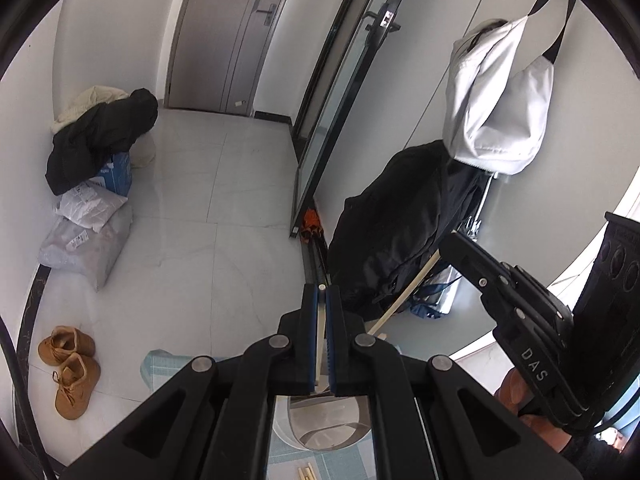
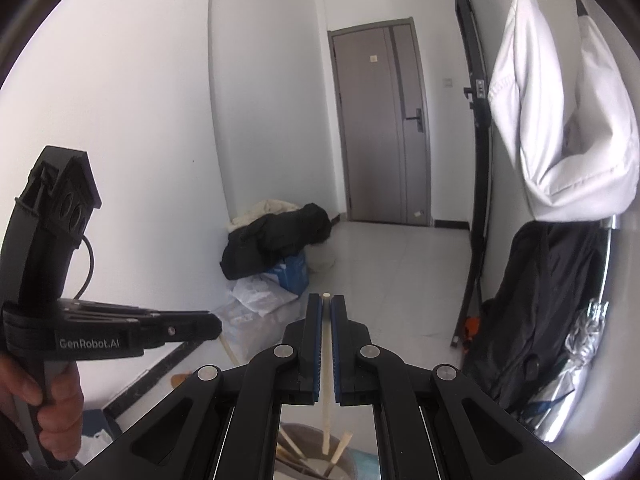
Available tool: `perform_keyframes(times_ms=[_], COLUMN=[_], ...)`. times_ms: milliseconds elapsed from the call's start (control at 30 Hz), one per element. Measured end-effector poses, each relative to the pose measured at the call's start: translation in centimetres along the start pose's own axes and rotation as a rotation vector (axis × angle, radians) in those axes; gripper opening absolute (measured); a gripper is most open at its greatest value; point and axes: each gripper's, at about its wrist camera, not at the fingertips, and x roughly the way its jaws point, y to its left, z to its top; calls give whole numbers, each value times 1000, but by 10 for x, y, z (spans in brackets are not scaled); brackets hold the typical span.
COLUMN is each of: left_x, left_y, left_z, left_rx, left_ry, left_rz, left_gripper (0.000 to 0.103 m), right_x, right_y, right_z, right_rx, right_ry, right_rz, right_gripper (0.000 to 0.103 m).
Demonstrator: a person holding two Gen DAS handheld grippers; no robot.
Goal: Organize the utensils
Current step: 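Lower both held chopsticks into the holder and open both grippers, then move both open grippers back over the remaining chopsticks on the cloth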
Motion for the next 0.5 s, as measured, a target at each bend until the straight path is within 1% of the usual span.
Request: perform_keyframes(times_ms=[100, 167, 233, 367, 400, 433, 467, 500], left_x=[5, 8, 10, 18, 20, 21, 22, 20], left_y=[4, 7, 7, 8, 8, 8, 8, 8], left_z=[-3, -5, -7, -12, -14, -15, -17, -19], left_rx=[0, -6, -7, -5, -4, -4, -4, -2], left_ry=[17, 32, 45, 94, 106, 119, 127, 125], left_rz=[6, -7, -5, 3, 4, 6, 14, 27], left_gripper=[0, 0, 0, 0, 1, 3, 10, 20], right_x=[6, 10, 14, 22, 24, 27, 28, 28], right_y=[0, 1, 2, 1, 1, 0, 0, -1], right_z=[-8, -12, -16, -30, -35, -39, -42, -48], right_rx=[2, 0, -2, 8, 13, 17, 20, 30], right_ry=[19, 30, 48, 92, 111, 128, 137, 151], right_rz=[5, 9, 10, 25, 33, 36, 35, 34], right_gripper=[3, 4, 4, 4, 6, 6, 6, 6])
